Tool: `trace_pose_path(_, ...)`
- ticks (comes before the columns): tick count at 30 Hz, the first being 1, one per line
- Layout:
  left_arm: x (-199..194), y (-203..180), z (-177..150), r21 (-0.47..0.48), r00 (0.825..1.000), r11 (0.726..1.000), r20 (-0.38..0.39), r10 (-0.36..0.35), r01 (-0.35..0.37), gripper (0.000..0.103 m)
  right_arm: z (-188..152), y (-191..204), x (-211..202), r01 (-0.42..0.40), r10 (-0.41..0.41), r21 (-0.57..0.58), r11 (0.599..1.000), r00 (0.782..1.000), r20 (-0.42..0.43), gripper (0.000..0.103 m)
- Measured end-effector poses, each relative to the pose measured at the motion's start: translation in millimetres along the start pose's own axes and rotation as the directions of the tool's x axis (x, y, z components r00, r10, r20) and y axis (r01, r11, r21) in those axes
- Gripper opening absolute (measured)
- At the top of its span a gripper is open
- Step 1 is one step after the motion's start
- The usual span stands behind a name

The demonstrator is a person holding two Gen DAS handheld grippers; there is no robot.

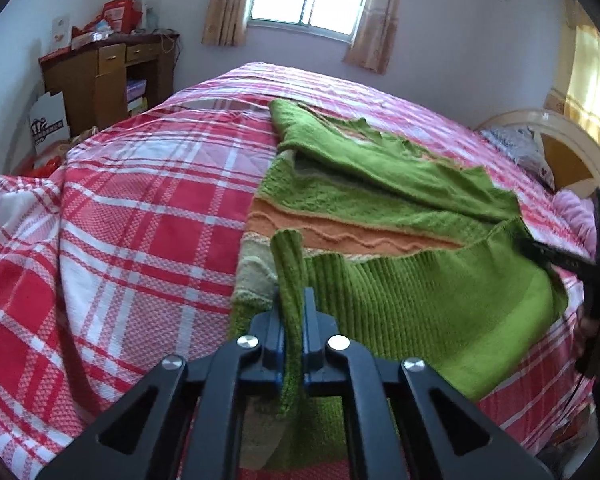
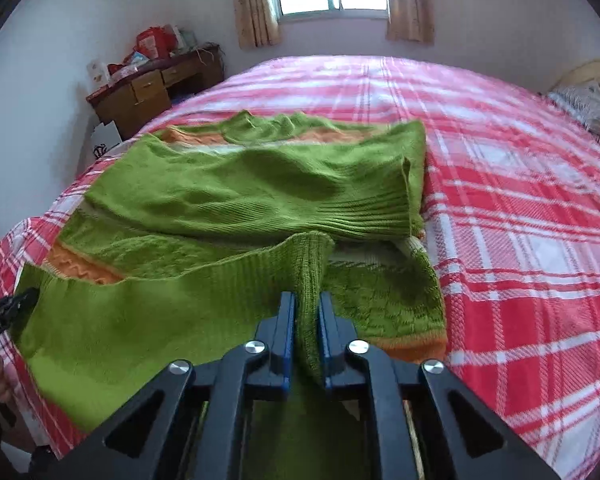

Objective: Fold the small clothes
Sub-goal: 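Grasp the sweater hem with the left gripper while the right gripper releases it, then lift the green hem with both grippers and fold it over toward the collar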

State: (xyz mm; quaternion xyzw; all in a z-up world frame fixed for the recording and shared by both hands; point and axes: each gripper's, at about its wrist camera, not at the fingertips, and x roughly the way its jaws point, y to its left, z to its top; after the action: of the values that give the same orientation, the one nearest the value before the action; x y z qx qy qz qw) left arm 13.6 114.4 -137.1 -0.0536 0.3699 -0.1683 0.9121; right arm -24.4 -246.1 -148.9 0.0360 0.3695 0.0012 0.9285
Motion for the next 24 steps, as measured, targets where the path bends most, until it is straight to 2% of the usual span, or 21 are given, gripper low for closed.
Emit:
trace_pose_path(3,-11,2,6,-0.03,0.999,0.999,0.029,-0.024,0.025,0.006,-2,4,-23,0.005,-0.005,-0.003,1.0,0.999,0.05,0.01)
trace_pose_path(9,-25,-9,26,-0.019,0.995,0.999,0.089,-0.033,0.035,0.006,1,2,-71,0.007,-0.014,0.045,0.999,0.987,0.16,0.009)
trace_pose_path(14,-20,-15,49,-0.014,0.994,1.0,0.103,-0.019,0.021,0.006,17,0,-88,0.086,-0.092,0.036,0.996,0.967,0.236,0.007)
trace_pose_path(17,-14,-15,59,-0.034,0.994,0.999,0.106,-0.027,0.031,0.006,24,-3,-85,0.115,-0.121,0.037,0.993,0.962,0.243,0.004)
trace_pose_path(20,-3,-18,65,-0.034,0.996,0.999,0.09,-0.008,0.011,0.005,31,-7,-74,0.074,-0.083,0.053,0.996,0.975,0.204,0.004)
trace_pose_path(23,-1,-20,62,-0.026,0.995,0.999,0.093,-0.024,0.026,0.005,29,-13,-69,-0.025,0.012,0.064,0.998,0.983,0.184,0.005)
trace_pose_path(24,-1,-20,60,-0.024,0.995,0.999,0.092,-0.028,0.031,0.005,27,-14,-65,-0.035,0.024,0.067,0.997,0.986,0.166,0.005)
